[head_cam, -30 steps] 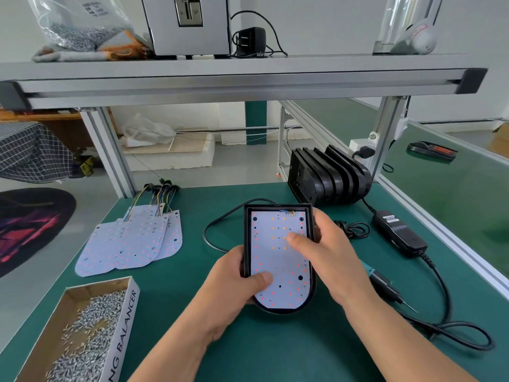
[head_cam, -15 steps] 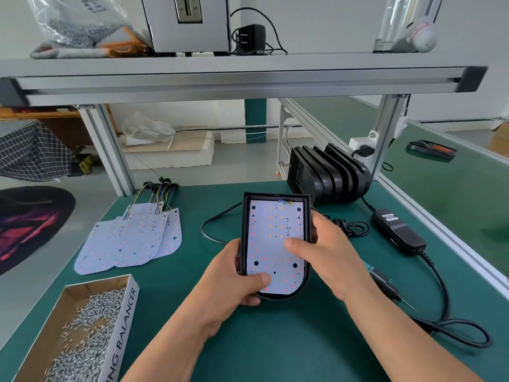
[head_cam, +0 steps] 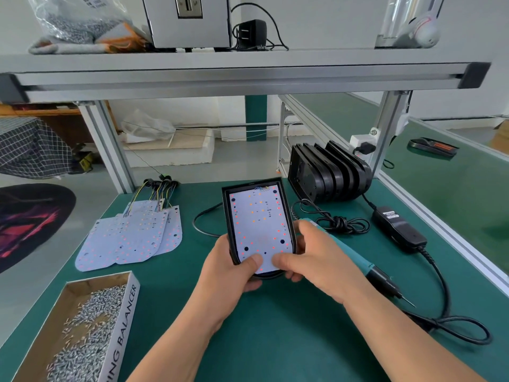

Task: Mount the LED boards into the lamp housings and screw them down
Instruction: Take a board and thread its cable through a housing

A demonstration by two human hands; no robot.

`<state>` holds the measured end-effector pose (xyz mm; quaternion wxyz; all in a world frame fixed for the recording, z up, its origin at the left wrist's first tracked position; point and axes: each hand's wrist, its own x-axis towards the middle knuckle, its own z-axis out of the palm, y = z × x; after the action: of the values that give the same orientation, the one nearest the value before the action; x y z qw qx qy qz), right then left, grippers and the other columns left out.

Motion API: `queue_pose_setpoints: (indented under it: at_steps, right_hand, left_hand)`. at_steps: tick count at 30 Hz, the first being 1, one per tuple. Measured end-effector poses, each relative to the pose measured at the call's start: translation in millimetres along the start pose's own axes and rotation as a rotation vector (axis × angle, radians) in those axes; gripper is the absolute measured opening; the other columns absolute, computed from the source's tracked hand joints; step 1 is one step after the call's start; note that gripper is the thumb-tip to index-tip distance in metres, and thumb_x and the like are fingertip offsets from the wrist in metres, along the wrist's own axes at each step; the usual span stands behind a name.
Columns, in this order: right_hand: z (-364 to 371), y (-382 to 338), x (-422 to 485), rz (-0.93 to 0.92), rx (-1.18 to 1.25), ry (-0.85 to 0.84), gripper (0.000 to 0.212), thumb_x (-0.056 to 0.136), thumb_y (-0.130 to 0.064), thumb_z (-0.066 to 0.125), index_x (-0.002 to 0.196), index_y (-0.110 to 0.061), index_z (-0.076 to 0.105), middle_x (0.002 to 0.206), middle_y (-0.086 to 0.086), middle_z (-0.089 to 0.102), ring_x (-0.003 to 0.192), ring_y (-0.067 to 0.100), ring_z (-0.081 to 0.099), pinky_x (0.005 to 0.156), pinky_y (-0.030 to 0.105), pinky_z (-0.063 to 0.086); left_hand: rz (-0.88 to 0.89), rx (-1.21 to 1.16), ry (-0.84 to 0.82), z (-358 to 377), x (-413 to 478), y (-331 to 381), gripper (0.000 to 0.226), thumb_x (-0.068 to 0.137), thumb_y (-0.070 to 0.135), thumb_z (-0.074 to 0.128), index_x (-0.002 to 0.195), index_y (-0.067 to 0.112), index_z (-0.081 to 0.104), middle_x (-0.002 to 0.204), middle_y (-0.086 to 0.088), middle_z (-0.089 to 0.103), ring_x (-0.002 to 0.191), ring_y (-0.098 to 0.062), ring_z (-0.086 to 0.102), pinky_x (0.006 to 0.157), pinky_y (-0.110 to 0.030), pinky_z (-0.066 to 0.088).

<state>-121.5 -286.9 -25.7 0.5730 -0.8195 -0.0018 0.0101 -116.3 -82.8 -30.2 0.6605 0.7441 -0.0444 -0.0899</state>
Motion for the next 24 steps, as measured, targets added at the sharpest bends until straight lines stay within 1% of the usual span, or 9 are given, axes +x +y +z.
queue_pose_setpoints:
  at_steps: [4,8,12,15,18,20,21,23,24]
  right_hand:
    - [-1,0,0,-0.002,0.003,-0.012,0.045,0.067,-0.045,0.082,0.104,-0.037,0.058,0.088,-0.005,0.077,0.065,0.014,0.071,0.059,0.026,0.055]
    - [-2,-1,0,0.008,0.001,-0.003,0.039,0.066,-0.047,0.082,0.097,-0.044,0.058,0.087,-0.006,0.076,0.064,0.011,0.068,0.059,0.026,0.053]
    - [-2,-4,-2,0.01,-0.048,0.003,0.04,0.069,-0.045,0.079,0.101,-0.035,0.058,0.084,-0.007,0.075,0.062,0.011,0.067,0.059,0.03,0.055]
    - [0,-4,-2,-0.001,-0.058,0.056,0.029,0.076,-0.036,0.074,0.1,-0.031,0.058,0.083,-0.01,0.074,0.058,0.009,0.066,0.055,0.027,0.054]
    - [1,-6,-2,0.003,-0.028,0.026,0.032,0.079,-0.035,0.073,0.107,-0.039,0.058,0.092,-0.017,0.076,0.068,0.01,0.072,0.06,0.024,0.057]
    - [0,-9,-4,0.006,0.016,0.032,0.037,0.077,-0.041,0.073,0.111,-0.04,0.06,0.096,-0.018,0.076,0.076,0.01,0.074,0.062,0.024,0.058]
    - [1,-9,-5,0.008,0.046,0.046,0.039,0.075,-0.046,0.073,0.111,-0.038,0.061,0.096,-0.017,0.076,0.079,0.009,0.074,0.061,0.025,0.058]
    - [2,-10,-5,0.017,0.049,0.08,0.042,0.073,-0.051,0.073,0.109,-0.031,0.064,0.094,-0.015,0.075,0.078,0.007,0.072,0.059,0.026,0.056]
    - [3,-9,-5,0.032,0.028,0.09,0.04,0.073,-0.048,0.073,0.107,-0.028,0.065,0.092,-0.013,0.075,0.074,0.007,0.071,0.056,0.026,0.056]
  left_hand:
    - [-0.003,-0.019,-0.019,1,-2,2,0.03,0.103,0.01,0.065,0.128,0.026,0.061,0.118,0.011,0.079,0.105,-0.014,0.078,0.084,-0.041,0.067]
    - [0.005,-0.048,-0.012,4,-3,2,0.033,0.104,0.008,0.064,0.132,0.025,0.06,0.121,0.009,0.078,0.107,-0.017,0.078,0.083,-0.043,0.067]
    - [0.015,-0.039,0.02,8,-4,3,0.035,0.103,0.007,0.063,0.131,0.029,0.061,0.119,0.011,0.078,0.102,-0.014,0.078,0.077,-0.038,0.067]
    - [0.017,-0.022,0.064,10,-3,2,0.035,0.102,0.003,0.059,0.126,0.029,0.064,0.114,0.009,0.079,0.097,-0.013,0.078,0.072,-0.035,0.066]
    - [0.008,-0.039,0.023,8,-3,2,0.037,0.103,0.004,0.057,0.129,0.03,0.064,0.118,0.009,0.079,0.103,-0.015,0.078,0.08,-0.042,0.067]
    - [-0.005,-0.061,0.026,6,-3,2,0.034,0.102,0.009,0.062,0.129,0.029,0.065,0.117,0.008,0.079,0.105,-0.016,0.078,0.084,-0.047,0.067]
    - [-0.014,-0.068,0.026,6,-4,2,0.033,0.098,0.014,0.065,0.128,0.029,0.065,0.116,0.008,0.079,0.105,-0.016,0.077,0.084,-0.048,0.067]
    - [-0.04,-0.069,0.012,5,-3,1,0.041,0.085,0.027,0.068,0.125,0.029,0.065,0.114,0.009,0.08,0.103,-0.016,0.078,0.082,-0.045,0.068]
    - [-0.059,-0.064,0.009,4,-2,1,0.043,0.082,0.031,0.07,0.124,0.028,0.065,0.113,0.008,0.08,0.101,-0.016,0.078,0.079,-0.042,0.068]
